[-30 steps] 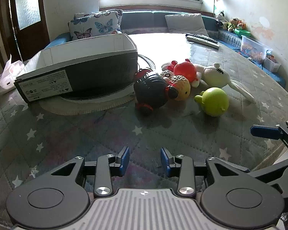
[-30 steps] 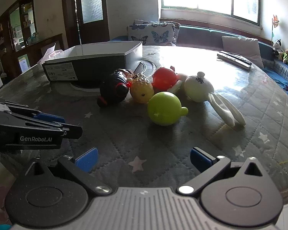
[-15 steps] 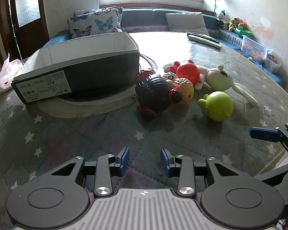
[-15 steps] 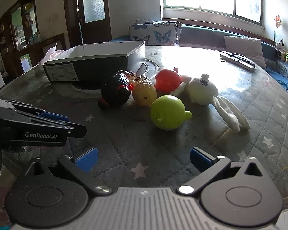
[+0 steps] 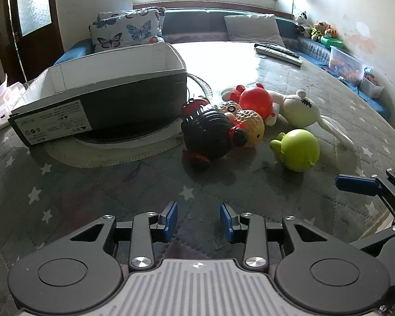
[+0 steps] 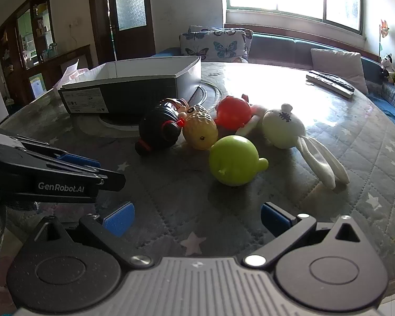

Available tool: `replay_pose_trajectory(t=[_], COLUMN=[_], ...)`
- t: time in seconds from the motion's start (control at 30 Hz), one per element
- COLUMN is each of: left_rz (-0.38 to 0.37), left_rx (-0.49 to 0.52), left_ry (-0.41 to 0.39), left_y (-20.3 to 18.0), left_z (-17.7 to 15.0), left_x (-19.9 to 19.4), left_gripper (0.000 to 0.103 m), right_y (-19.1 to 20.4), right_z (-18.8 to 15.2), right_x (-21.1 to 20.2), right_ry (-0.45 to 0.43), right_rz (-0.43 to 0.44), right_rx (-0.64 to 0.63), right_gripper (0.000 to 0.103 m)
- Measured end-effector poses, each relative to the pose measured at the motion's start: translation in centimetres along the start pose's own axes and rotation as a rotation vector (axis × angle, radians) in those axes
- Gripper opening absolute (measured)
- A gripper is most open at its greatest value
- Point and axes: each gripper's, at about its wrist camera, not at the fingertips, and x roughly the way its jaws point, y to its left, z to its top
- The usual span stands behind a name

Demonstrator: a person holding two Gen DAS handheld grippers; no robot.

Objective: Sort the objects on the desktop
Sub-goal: 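Move the right tool toward the white plush bunny on the table, then close the right gripper on the white plush bunny's body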

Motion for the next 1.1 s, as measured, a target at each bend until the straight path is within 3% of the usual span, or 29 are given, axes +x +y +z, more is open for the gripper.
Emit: replay_pose_trajectory(t=[0.87,1.1], left_rz=[-0.081,-0.127], left_rx=[0.036,0.051], left_ry=[0.003,-0.021], left_y=[-1.2,-1.5], left_z=[1.5,2.7], left_x=[0.4,0.0], left_gripper=[0.038,0.038], right_y=[-2.0,-2.8], right_z=[0.5,1.2], right_x=[0.3,0.3], right_ry=[-0.022,-0.041], right_rz=[-0.015,-0.011], right_rx=[0.042,0.058], right_gripper=[0.101,0.094])
